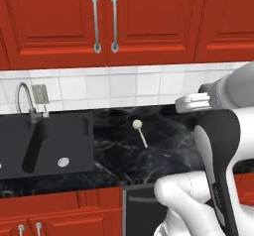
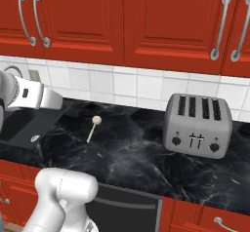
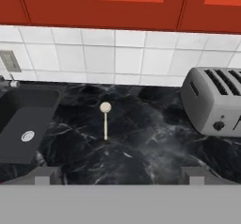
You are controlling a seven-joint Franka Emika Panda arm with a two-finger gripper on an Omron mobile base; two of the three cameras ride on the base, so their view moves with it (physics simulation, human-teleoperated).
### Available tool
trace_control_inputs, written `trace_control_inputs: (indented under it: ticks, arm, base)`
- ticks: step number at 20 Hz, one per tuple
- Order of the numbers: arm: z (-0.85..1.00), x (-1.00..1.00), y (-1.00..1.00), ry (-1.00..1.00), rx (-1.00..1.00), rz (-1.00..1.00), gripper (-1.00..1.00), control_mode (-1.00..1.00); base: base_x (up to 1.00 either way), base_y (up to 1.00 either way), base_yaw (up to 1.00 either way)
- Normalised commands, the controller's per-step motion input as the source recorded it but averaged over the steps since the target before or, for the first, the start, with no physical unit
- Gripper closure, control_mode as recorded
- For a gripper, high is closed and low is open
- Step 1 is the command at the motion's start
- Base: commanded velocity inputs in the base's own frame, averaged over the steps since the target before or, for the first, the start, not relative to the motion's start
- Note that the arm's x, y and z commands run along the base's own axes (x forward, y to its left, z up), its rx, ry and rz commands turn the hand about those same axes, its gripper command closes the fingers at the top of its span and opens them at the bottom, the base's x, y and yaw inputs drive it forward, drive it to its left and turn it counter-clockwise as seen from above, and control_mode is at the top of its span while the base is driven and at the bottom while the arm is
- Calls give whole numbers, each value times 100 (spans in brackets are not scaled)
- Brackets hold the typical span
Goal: Grab the spray bottle from the cabinet, then place it next to the cutting board for sanitizing. Then grab the dish brush from the countertop next to the sink and place it next to the cutting board.
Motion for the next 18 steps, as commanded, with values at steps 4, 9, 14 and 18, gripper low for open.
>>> trace_control_inputs:
  ticks: [4,9,14,18]
  arm:
    - [0,0,0,0,0,0,-100,100]
    - [0,0,0,0,0,0,-100,100]
    - [0,0,0,0,0,0,-100,100]
    - [0,0,0,0,0,0,-100,100]
  base:
    - [-1,-8,-7]
    - [0,51,-8]
    - [0,72,-7]
    - [0,4,0]
